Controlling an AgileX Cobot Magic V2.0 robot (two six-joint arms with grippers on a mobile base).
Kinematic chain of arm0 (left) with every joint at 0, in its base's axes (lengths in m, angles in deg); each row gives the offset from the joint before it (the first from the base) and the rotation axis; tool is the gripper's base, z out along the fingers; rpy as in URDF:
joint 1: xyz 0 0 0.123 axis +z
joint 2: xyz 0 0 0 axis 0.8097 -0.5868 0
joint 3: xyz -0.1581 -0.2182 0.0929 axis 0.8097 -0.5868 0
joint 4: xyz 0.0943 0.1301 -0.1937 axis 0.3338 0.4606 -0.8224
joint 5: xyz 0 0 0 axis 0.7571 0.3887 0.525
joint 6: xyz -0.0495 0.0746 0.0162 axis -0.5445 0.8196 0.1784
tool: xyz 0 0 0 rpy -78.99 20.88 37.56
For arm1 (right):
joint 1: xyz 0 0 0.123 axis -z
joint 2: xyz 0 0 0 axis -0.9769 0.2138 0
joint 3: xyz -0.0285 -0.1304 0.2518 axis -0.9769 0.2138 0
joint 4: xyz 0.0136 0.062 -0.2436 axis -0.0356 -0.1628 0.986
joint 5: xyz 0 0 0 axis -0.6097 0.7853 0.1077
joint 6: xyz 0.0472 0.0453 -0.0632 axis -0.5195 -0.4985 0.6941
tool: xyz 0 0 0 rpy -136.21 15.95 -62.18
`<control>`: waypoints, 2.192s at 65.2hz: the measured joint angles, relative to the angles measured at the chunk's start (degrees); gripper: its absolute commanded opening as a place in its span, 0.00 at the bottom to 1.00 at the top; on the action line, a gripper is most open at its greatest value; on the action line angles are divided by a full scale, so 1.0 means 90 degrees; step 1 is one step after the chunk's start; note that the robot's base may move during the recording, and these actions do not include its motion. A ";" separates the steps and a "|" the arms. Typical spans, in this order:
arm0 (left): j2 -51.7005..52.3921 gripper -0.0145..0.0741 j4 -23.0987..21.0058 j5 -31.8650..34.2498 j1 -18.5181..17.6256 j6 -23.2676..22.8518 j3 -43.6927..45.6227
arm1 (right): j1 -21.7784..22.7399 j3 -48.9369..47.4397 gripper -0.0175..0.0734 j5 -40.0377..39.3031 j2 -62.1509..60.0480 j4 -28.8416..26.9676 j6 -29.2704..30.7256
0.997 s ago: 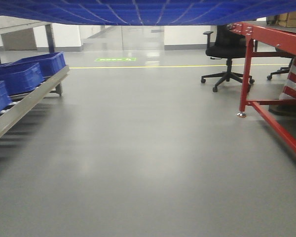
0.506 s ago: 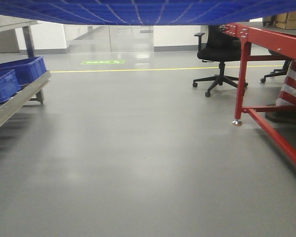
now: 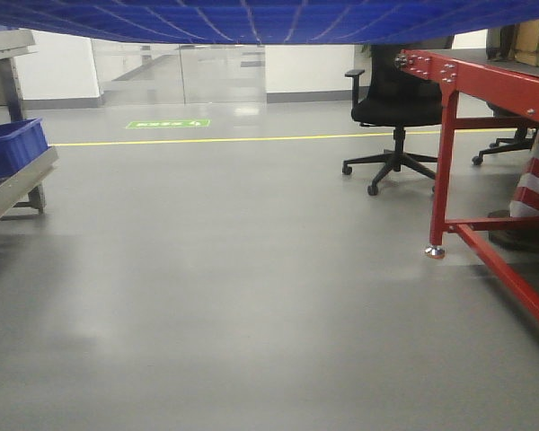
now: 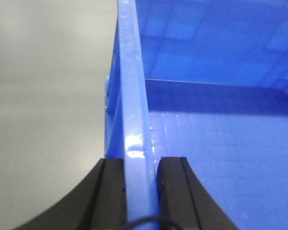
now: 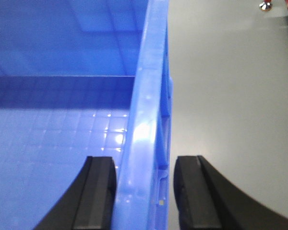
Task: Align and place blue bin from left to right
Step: 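Drive the base across the floor carrying the blue bin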
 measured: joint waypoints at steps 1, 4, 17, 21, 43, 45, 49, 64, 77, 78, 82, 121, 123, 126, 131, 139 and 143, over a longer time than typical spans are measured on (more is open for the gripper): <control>0.0000 0.04 0.0000 0.0000 0.0000 0.0000 0.0000 | 0.0000 0.0000 0.10 0.0000 0.0000 0.0000 0.0000; 0.0000 0.04 0.0000 0.0000 0.0000 0.0000 0.0000 | 0.0000 0.0000 0.10 0.0000 0.0000 0.0013 0.0000; 0.0000 0.04 0.0013 0.0005 0.0000 0.0000 0.0000 | 0.0000 0.0000 0.10 0.0000 0.0000 0.0013 0.0000; -0.0004 0.04 0.0013 0.0016 0.0000 0.0000 0.0000 | 0.0000 0.0000 0.10 0.0000 0.0000 0.0013 0.0000; -0.0004 0.04 0.0013 0.0016 0.0000 0.0000 0.0000 | 0.0000 0.0000 0.10 -0.0014 0.0009 0.0013 0.0000; -0.0004 0.04 0.0013 0.0016 0.0000 0.0000 0.0000 | 0.0000 0.0000 0.10 -0.0014 0.0009 0.0013 0.0000; -0.0004 0.04 0.0026 0.0016 0.0000 0.0000 0.0000 | 0.0000 0.0000 0.10 -0.0027 0.0009 0.0013 0.0000; -0.0004 0.04 0.0039 0.0029 0.0000 0.0000 0.0000 | 0.0000 0.0000 0.10 -0.0027 0.0024 0.0013 0.0000; -0.0015 0.04 0.0051 0.0029 0.0000 0.0000 0.0000 | 0.0000 0.0000 0.10 -0.0027 0.0024 0.0013 0.0000; -0.0015 0.04 0.0051 0.0029 0.0000 0.0000 0.0000 | 0.0000 0.0000 0.10 -0.0027 0.0024 0.0013 0.0000; -0.0015 0.04 0.0051 0.0029 0.0000 0.0000 0.0000 | 0.0000 -0.0011 0.10 -0.0027 0.0024 0.0013 0.0000; -0.0015 0.04 0.0075 0.0043 0.0000 0.0000 0.0000 | 0.0000 -0.0011 0.10 -0.0040 0.0024 0.0013 0.0000; -0.0015 0.04 0.0075 0.0043 0.0000 0.0000 0.0000 | 0.0000 -0.0011 0.10 -0.0040 0.0024 0.0013 0.0000; -0.0015 0.04 0.0075 0.0043 0.0000 0.0000 0.0000 | 0.0000 -0.0011 0.10 -0.0040 0.0024 0.0013 0.0000; -0.0015 0.04 0.0075 0.0043 0.0000 0.0000 0.0000 | 0.0000 -0.0011 0.10 -0.0040 0.0024 0.0013 0.0000; -0.0015 0.04 0.0075 0.0043 0.0000 0.0000 0.0000 | 0.0000 -0.0011 0.10 -0.0053 0.0024 0.0013 0.0000; -0.0015 0.04 0.0088 0.0053 0.0000 0.0000 0.0000 | 0.0000 -0.0011 0.10 -0.0053 0.0024 0.0013 0.0000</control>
